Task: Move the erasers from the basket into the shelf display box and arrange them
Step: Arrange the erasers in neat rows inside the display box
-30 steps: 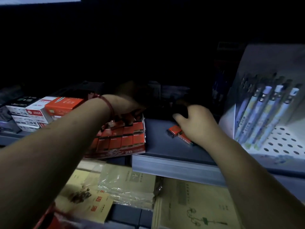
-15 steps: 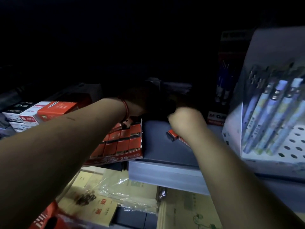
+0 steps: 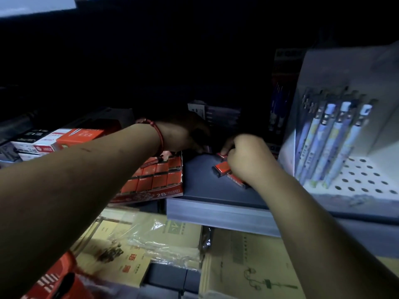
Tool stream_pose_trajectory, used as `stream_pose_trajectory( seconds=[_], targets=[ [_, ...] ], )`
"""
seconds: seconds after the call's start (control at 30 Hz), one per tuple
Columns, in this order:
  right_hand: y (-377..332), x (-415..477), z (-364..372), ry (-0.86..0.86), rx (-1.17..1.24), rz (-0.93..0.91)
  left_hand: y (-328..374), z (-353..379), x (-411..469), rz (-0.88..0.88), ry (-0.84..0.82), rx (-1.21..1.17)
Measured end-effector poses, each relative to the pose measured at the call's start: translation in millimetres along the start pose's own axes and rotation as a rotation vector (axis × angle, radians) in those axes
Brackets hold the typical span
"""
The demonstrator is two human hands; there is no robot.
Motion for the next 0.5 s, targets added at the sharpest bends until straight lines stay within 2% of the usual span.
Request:
stream_pose_trajectory(
  seconds=[0.1,0.2,0.33,0.4,0.5],
  targets=[
    [3.2,-11.9,-8.6,0.008,0.092,0.029,6.2,-1.5,-1.6,0.037,0.011,0.023],
    [3.0,-24.6,-17.6,0.082,0.087,-0.019,11.3,8.2,-9.7,0.057,-0.112,-0.001],
    [1.1,-35.9,-12.8,0.043,0.153,-0.067,21.7,14.0,-29.7,0.116,-0.275,-0.176],
    [1.7,-39.6,-12.8,0.055,0.171,-0.087,16.3,3.6,-39.0,0.074,-0.22,-0.212],
    [7.0,-43.6,-14.0,0.102,0.218,-0.089,-17.8,-15.4,-41.5,-0.144,0.074,-0.161]
  ],
)
Point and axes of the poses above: each hand's wrist, its own x-axis towards the middle knuckle, its own z-axis out of the palm, y = z × x, the point moved 9 cm from there along x, towards the middle knuckle, and after that the axes turned 9 degrees about x, right-handed, at the moved point
